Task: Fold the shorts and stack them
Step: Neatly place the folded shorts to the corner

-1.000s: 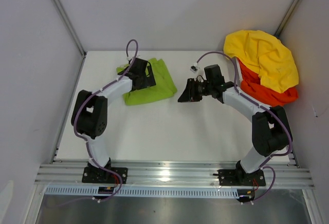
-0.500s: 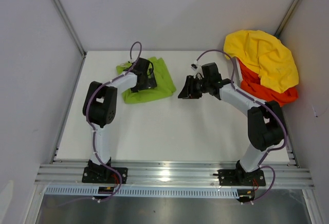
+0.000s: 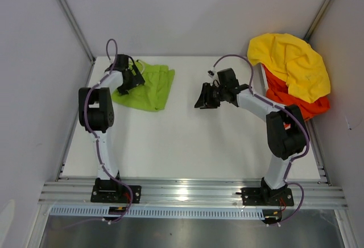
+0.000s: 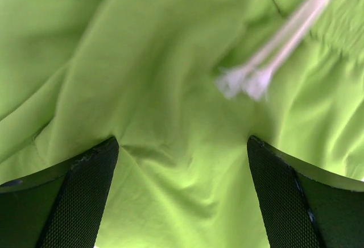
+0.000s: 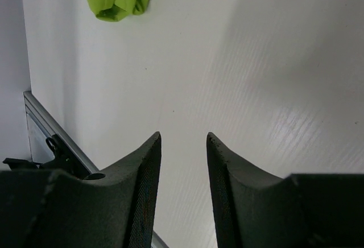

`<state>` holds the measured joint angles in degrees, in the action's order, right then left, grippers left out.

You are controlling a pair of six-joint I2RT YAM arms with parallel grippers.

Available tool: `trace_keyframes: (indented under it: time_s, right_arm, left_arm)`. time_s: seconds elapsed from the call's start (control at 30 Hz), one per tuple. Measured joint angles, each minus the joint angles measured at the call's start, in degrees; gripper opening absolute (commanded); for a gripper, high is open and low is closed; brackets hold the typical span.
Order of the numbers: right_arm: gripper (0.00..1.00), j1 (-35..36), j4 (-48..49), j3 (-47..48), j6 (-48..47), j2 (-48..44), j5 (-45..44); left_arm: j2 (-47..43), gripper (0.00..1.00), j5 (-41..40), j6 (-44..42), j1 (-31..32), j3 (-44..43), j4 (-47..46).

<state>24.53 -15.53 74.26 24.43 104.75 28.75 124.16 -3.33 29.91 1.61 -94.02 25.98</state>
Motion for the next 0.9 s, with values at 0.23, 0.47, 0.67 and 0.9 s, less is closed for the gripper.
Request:
trace_keyframes:
  time_s: [0.23,0.47,0.67,0.9]
  right_arm:
    - [0.42,0.26,-2.93,5.42,-0.11,2.29,-0.83]
    - [0.43,0.57,-3.08,7.63,0.04,3.87,-0.87]
    - [0.45,1.27,-3.02,7.63,0.87,4.24,-0.90]
    - [0.48,2.32,-2.84,7.61,1.44,4.22,-0.87]
  left_arm:
    - [7.54,0.97,3.85,0.09,-7.10,-12.37,2.89]
    - [9.73,0.97,4.11,0.04,-10.14,-16.28,3.96]
    - [1.57,0.99,3.76,-3.23,-7.69,-6.93,2.56]
    - [-14.51,0.99,1.51,-11.41,3.72,3.87,-1.44]
